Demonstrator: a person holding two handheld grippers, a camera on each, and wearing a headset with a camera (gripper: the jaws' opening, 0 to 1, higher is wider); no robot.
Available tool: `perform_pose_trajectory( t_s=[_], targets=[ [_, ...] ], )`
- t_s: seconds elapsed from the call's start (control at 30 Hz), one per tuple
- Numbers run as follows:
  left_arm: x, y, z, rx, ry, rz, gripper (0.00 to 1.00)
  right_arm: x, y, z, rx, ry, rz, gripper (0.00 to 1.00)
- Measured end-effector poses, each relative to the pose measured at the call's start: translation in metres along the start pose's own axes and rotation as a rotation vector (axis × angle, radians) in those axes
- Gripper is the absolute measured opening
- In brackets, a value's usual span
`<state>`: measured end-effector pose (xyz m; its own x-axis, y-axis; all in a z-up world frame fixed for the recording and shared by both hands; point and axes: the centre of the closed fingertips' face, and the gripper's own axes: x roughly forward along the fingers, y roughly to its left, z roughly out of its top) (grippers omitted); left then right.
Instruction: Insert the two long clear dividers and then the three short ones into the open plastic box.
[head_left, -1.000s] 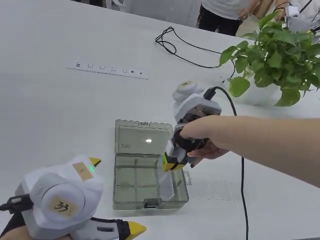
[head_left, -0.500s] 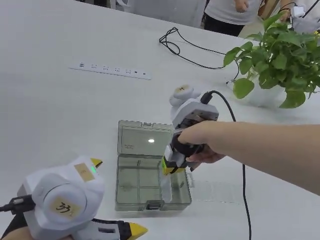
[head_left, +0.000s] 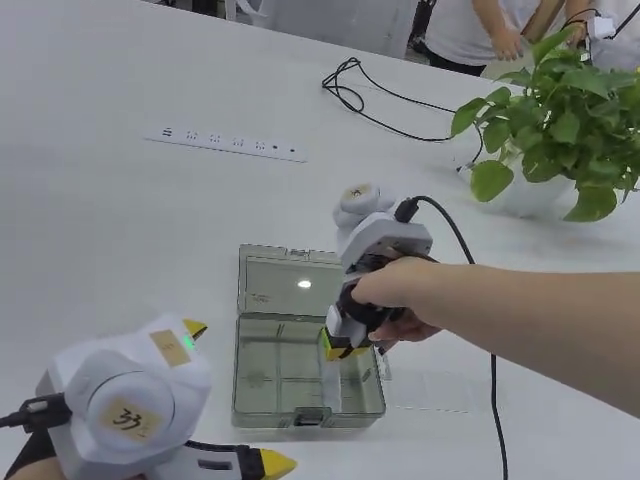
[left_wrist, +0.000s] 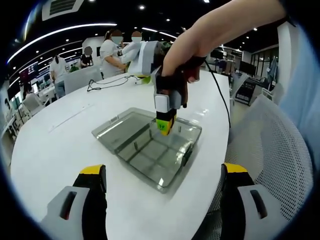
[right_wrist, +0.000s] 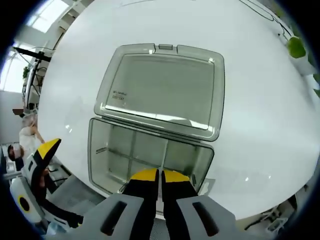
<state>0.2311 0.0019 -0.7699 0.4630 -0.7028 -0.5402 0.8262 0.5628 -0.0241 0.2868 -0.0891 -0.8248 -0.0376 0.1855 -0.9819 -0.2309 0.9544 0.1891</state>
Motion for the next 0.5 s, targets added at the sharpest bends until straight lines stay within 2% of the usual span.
perform_pose_trajectory(
  t_s=[0.37, 0.5],
  targets=[
    [0.0003, 0.0028, 0.0017, 0.006, 0.001, 0.001, 0.97, -0.0004, 0.0024, 0.0017, -0.021, -0.016, 0.031, 0.05],
    [0.0000, 0.0037, 0.0020, 0.008, 0.002, 0.004, 0.97, -0.0008, 0.0075, 0.0014, -0.052, -0.036, 0.076, 0.09]
  ],
)
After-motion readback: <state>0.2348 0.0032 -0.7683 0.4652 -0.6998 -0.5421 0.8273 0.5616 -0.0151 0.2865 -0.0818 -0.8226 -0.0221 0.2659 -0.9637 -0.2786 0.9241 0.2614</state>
